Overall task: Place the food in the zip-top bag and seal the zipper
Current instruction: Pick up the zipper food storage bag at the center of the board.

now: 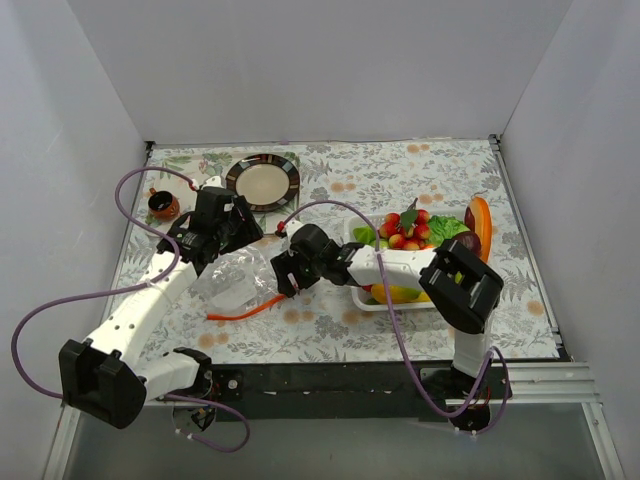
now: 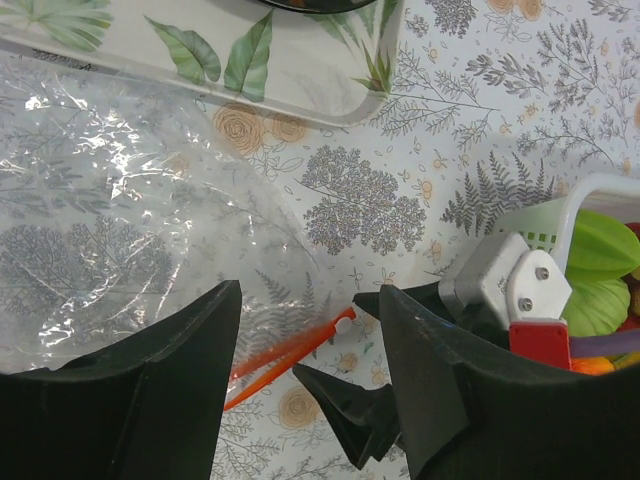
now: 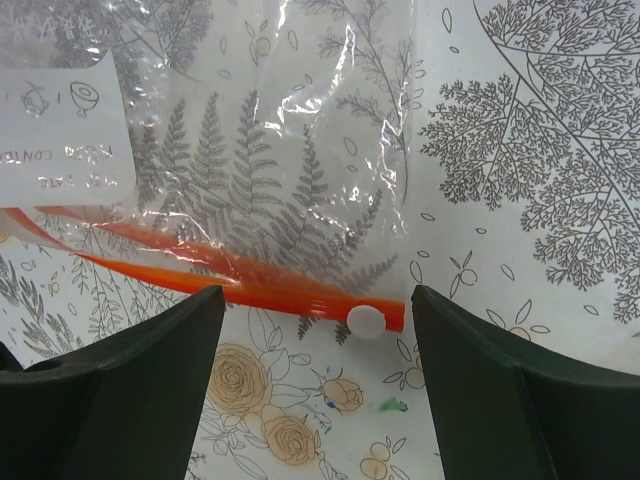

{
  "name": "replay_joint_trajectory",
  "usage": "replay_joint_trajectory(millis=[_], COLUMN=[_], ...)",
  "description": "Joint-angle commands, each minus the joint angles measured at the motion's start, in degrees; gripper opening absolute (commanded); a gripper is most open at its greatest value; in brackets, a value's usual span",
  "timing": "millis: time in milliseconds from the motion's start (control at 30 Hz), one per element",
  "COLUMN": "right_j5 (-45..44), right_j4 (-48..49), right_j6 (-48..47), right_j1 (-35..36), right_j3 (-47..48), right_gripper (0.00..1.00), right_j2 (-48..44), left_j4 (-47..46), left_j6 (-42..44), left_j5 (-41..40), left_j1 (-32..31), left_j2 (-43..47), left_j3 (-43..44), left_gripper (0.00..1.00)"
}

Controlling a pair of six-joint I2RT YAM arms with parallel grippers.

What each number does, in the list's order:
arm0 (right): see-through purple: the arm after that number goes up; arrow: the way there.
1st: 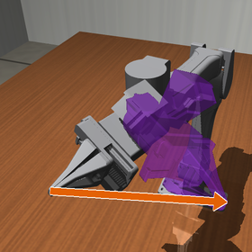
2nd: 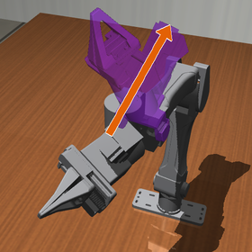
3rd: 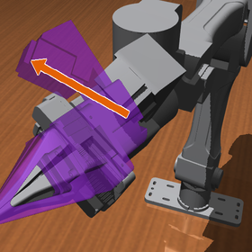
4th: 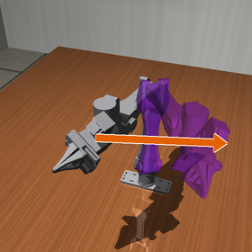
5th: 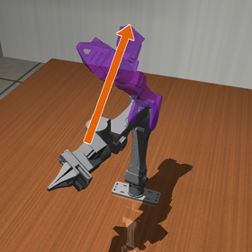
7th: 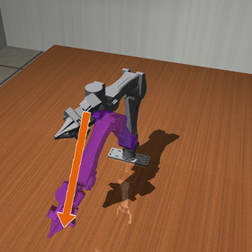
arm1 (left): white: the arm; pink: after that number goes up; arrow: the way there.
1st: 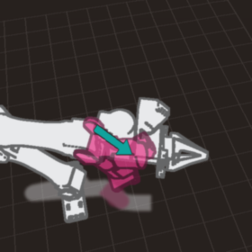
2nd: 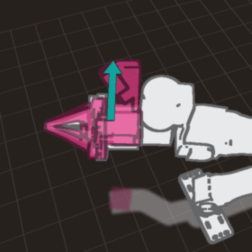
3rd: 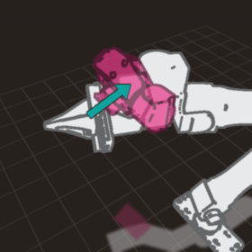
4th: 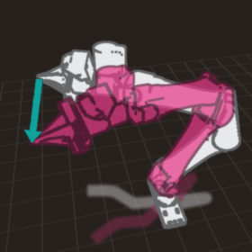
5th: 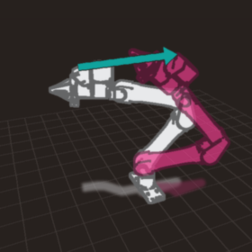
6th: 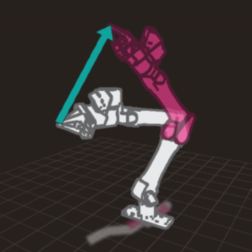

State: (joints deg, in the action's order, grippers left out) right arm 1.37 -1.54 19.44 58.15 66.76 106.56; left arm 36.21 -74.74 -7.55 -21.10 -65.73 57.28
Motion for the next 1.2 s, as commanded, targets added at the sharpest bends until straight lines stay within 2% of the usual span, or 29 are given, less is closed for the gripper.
replay_joint_trajectory(millis=[0, 233, 333, 400, 433, 467, 533, 733, 900, 1033, 1167], right_j5=[0.92, -0.31, -1.10, -1.10, -2.67, -4.51, -5.84, -8.22, -0.24, 0.56, 3.73], right_j4=[5.48, 6.46, 6.11, 5.24, 4.62, 2.27, -2.56, -22.87, -33.25, -40.72, -42.57], right_j6=[-0.02, 2.09, 2.79, 2.97, 3.32, 3.41, 3.85, 2.18, 0.51, 0.42, 1.39], right_j1=[0.03, -0.49, -0.93, -1.02, -0.93, -1.11, -1.63, -6.02, -11.39, -13.06, -14.20], right_j3=[2.59, 1.97, 1.97, 2.23, 2.58, 3.02, 6.51, 19.44, 31.83, 38.43, 40.64], right_gripper=[0.84, 0.80, 0.75, 0.63, 0.54, 0.30, 0.03, 0.01, 0.01, 0.01, 0.01], right_j2=[1.89, 3.83, 4.18, 3.57, 3.04, 2.51, 0.84, -3.20, -2.60, -0.75, -1.53], left_j4=[-0.35, -0.87, -1.31, -1.49, -1.58, -1.58, -1.84, -5.88, -11.68, -14.84, -13.72], left_j6=[1.61, 1.61, 1.00, 0.74, 0.65, 0.82, 1.78, 8.20, 11.62, 15.14, 15.94], left_j5=[1.40, 1.75, 2.10, 2.63, 2.80, 2.89, 3.77, 9.64, 9.67, 1.60, -11.04], left_j1=[0.45, 0.71, 0.71, 0.71, 0.71, 0.71, 0.71, -0.16, -5.43, -16.22, -20.81], left_j2=[2.54, 3.33, 3.68, 3.95, 4.03, 4.12, 4.56, 7.90, 11.07, 9.75, 5.19], left_j3=[-0.24, -2.17, -3.22, -3.83, -3.84, -3.93, -3.58, -4.97, -7.00, -8.32, -7.71], left_gripper=[0.57, 0.57, 0.57, 0.57, 0.56, 0.56, 0.56, 0.60, 0.67, 0.69, 0.69])
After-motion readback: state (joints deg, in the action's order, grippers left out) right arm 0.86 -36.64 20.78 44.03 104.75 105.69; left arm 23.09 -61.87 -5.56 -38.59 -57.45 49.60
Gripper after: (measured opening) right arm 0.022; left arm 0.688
